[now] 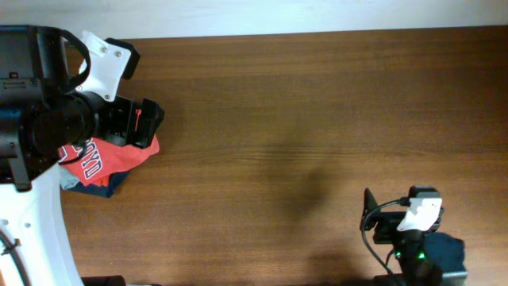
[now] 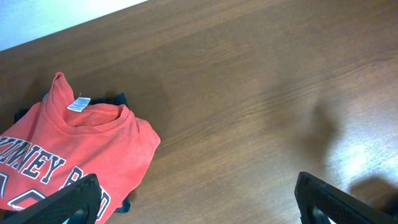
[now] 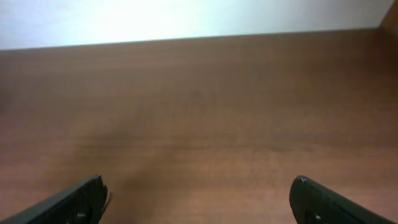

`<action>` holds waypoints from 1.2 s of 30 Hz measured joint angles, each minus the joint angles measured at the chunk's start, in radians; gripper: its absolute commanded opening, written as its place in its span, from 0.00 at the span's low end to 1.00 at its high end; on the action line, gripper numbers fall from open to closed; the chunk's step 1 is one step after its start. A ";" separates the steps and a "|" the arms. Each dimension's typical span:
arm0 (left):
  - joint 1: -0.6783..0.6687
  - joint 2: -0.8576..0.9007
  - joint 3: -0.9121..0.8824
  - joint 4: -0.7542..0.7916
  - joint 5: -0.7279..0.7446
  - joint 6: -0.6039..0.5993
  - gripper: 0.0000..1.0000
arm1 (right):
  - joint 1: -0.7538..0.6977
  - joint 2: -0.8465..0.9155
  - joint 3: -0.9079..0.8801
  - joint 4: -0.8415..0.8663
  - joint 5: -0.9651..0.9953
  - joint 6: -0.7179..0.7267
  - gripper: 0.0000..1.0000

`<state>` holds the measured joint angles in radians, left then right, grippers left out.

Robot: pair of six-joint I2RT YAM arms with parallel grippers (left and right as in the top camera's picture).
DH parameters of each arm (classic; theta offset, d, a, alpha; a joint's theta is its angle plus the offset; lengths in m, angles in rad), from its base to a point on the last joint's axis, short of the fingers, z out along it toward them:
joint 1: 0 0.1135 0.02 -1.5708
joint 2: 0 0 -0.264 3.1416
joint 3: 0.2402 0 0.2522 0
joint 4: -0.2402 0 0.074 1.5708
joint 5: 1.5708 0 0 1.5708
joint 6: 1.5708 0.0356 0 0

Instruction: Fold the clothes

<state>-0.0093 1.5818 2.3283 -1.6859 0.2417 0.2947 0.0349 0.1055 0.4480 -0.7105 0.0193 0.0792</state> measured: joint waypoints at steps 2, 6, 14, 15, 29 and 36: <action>0.000 0.000 0.000 0.000 0.000 0.000 0.99 | 0.000 -0.055 -0.069 0.010 -0.004 0.000 0.98; 0.000 0.000 0.000 0.000 0.000 0.000 0.99 | 0.000 -0.090 -0.172 0.048 -0.020 0.000 0.98; 0.000 0.000 0.000 -0.001 0.000 0.000 0.99 | 0.000 -0.090 -0.288 0.130 -0.053 -0.001 0.98; 0.000 0.000 0.000 0.000 0.000 0.000 0.99 | 0.000 -0.091 -0.288 0.137 -0.055 0.000 0.99; 0.000 0.000 0.000 0.000 0.000 0.000 0.99 | 0.000 -0.091 -0.289 0.137 -0.062 0.000 0.99; 0.000 0.000 0.000 -0.001 0.000 0.000 0.99 | 0.000 -0.091 -0.289 0.137 -0.062 0.000 0.99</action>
<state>-0.0093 1.5822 2.3280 -1.6867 0.2417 0.2947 0.0349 0.0147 0.1589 -0.5735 -0.0429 0.0788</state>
